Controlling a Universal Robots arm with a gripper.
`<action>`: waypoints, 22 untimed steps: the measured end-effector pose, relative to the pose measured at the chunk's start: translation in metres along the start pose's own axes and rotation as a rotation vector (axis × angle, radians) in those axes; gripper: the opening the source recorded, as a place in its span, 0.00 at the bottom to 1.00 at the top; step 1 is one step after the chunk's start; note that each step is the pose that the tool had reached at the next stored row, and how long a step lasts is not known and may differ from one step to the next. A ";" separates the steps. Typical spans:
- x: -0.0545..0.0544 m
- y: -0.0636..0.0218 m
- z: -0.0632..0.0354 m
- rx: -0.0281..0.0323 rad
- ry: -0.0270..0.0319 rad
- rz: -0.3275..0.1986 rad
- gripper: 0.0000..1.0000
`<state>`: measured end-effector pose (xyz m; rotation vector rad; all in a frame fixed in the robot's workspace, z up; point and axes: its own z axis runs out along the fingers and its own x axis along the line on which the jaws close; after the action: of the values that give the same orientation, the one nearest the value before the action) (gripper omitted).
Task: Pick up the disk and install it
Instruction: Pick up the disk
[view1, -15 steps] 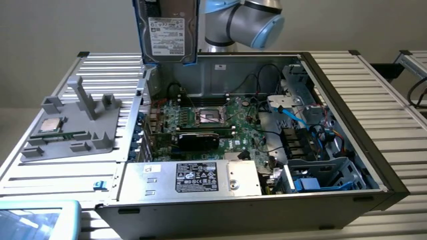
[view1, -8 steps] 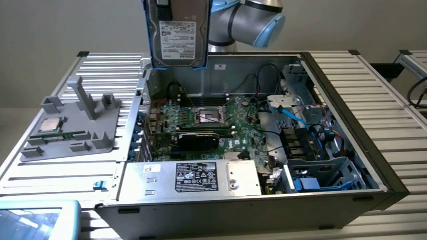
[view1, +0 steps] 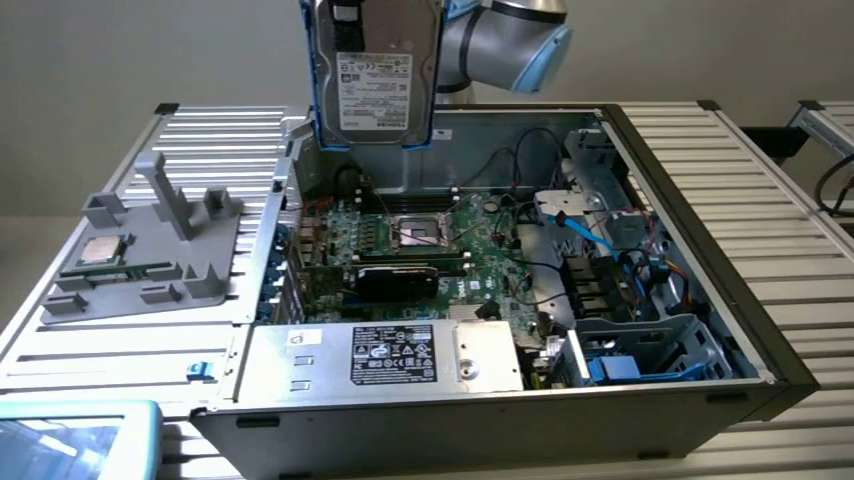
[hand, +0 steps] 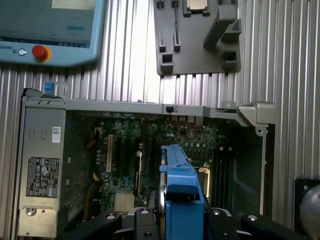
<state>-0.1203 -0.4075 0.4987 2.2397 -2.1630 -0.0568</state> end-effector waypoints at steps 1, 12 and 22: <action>0.003 -0.0011 -0.0001 0.0000 -0.0002 0.000 0.37; 0.021 -0.0408 -0.0020 0.0001 -0.0052 0.000 0.37; 0.042 -0.0696 -0.0035 0.0003 -0.0107 -0.001 0.37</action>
<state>-0.0491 -0.4471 0.4988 2.2454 -2.1678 -0.0687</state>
